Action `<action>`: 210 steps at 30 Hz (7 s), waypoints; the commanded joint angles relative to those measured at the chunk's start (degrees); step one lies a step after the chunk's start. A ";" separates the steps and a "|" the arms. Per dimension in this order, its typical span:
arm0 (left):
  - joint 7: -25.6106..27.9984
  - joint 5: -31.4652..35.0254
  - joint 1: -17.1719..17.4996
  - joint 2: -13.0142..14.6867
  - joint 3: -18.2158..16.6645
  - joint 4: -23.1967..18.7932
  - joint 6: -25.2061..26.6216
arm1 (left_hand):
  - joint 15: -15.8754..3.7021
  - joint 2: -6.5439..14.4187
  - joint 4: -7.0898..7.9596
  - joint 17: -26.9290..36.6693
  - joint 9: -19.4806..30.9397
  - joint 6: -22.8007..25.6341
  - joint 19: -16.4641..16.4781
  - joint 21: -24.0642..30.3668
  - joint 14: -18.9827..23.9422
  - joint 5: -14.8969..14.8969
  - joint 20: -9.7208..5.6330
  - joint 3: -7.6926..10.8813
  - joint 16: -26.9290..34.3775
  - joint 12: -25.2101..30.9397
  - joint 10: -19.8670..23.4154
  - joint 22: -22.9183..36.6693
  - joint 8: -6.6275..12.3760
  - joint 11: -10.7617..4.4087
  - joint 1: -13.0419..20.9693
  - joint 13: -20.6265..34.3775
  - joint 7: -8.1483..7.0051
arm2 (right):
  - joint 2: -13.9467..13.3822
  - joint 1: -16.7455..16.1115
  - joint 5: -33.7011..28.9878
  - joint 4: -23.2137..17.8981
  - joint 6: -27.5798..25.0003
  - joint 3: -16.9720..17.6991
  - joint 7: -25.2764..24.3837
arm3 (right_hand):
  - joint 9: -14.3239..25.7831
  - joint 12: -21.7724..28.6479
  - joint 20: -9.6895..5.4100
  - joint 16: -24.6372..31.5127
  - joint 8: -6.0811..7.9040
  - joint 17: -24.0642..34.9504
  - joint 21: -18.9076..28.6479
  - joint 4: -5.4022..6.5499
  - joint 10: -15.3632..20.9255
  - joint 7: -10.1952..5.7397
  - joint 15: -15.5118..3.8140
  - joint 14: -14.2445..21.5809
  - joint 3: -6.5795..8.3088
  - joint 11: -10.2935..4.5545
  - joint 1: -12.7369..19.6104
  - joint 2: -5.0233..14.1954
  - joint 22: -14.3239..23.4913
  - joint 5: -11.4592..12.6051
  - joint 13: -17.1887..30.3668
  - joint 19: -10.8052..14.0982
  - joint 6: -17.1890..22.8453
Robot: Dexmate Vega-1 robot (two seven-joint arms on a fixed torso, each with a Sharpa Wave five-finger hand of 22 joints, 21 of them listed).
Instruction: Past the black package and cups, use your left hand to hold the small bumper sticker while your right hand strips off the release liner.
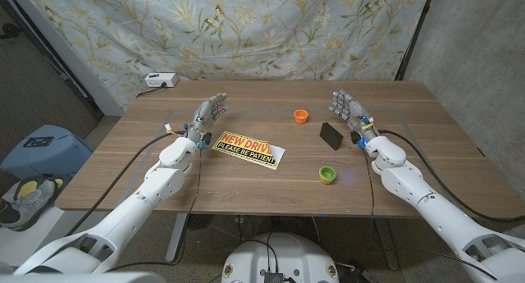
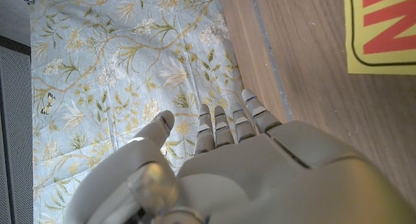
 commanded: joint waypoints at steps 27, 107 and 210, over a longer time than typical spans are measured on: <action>-17.58 6.08 -1.65 9.37 0.25 -7.25 3.20 | -0.33 -5.31 -12.09 -0.22 -0.46 -2.27 -0.63 -3.49 -3.71 6.83 -0.76 -0.68 -0.84 -1.23 -4.34 -0.07 -0.78 0.06 9.24 -0.52 -2.11 | -1.68 -6.08 -1.51 -7.07 1.42 1.61 -4.97 | 0.21 0.09 0.32 0.21 0.34 -0.27 0.26 0.05 -0.16 0.20 0.48 -0.07 1.07 0.68 0.32 -0.08 0.10 0.32 0.07 0.14 0.33; -39.99 37.51 -24.26 19.48 16.66 -14.15 -0.40 | 1.40 -8.44 -12.66 0.06 0.62 -1.05 -3.26 -9.62 -13.49 14.36 -1.36 -1.56 -0.27 -0.39 -15.80 -0.08 1.72 0.70 26.97 -0.24 -1.09 | -5.07 -10.53 -2.15 -8.71 5.39 5.60 -7.91 | 0.25 0.13 1.11 0.54 0.16 -1.11 0.31 -0.19 -1.76 1.10 1.87 -0.94 2.39 3.27 -0.49 -0.31 0.09 0.20 0.11 -0.41 -0.77; -57.96 54.00 -42.57 4.58 32.60 -0.80 -5.37 | 2.06 -9.83 -11.91 0.19 1.77 -5.21 -7.03 -10.94 -18.01 13.39 -1.59 -5.36 -0.09 -0.05 -22.39 0.03 1.66 1.77 36.69 0.16 0.18 | -1.89 -16.85 -0.08 -6.68 12.17 10.93 -13.33 | 0.47 -0.35 2.81 0.93 -0.03 -0.98 0.16 -0.91 -7.89 2.09 4.55 -3.38 2.66 5.67 -1.68 -0.48 0.10 0.26 0.29 -2.08 -4.96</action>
